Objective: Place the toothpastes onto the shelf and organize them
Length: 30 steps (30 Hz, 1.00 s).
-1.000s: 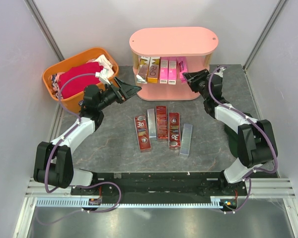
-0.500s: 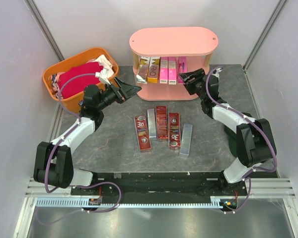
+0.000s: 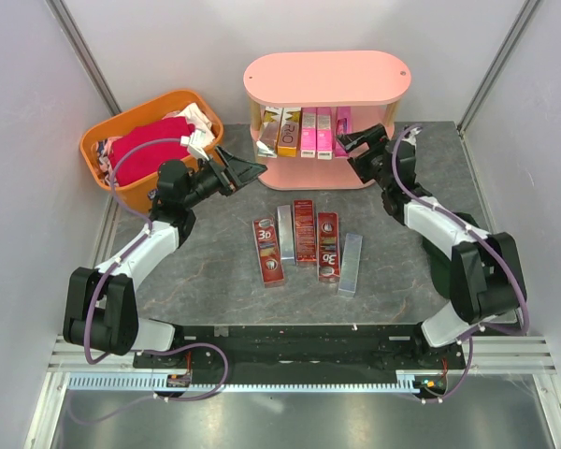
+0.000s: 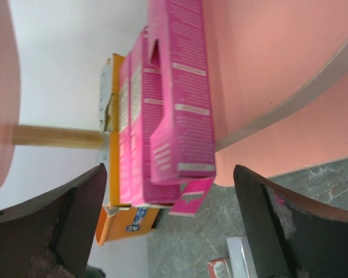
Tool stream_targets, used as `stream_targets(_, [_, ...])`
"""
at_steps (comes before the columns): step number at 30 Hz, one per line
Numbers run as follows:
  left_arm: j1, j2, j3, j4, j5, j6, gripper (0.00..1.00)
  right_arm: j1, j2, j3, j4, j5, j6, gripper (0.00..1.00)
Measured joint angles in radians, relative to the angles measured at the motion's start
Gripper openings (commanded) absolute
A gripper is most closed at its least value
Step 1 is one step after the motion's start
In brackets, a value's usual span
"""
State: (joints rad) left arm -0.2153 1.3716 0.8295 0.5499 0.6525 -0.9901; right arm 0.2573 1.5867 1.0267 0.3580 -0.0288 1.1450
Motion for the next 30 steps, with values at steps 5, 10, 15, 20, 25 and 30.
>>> stream_targets(5, [0.0,0.005,0.035,-0.076,0.011,0.039,1.0,-0.017,-0.107,-0.011,-0.059,-0.011,-0.041,0.98])
stream_targets(10, [0.0,0.016,0.146,-0.293,0.003,0.149,1.0,-0.04,-0.22,-0.035,-0.136,-0.026,-0.102,0.98])
stream_targets(15, [0.0,0.057,0.319,-0.603,-0.014,0.294,0.98,-0.045,-0.32,-0.098,-0.202,-0.042,-0.151,0.98])
stream_targets(20, [-0.011,0.151,0.438,-0.88,-0.039,0.435,0.92,-0.044,-0.375,-0.169,-0.273,-0.064,-0.2,0.98])
stream_targets(25, [-0.075,0.193,0.394,-1.029,-0.129,0.48,0.91,-0.044,-0.436,-0.228,-0.338,-0.072,-0.242,0.98])
stream_targets(30, [-0.216,0.233,0.37,-1.088,-0.222,0.481,0.88,-0.044,-0.49,-0.256,-0.381,-0.072,-0.28,0.98])
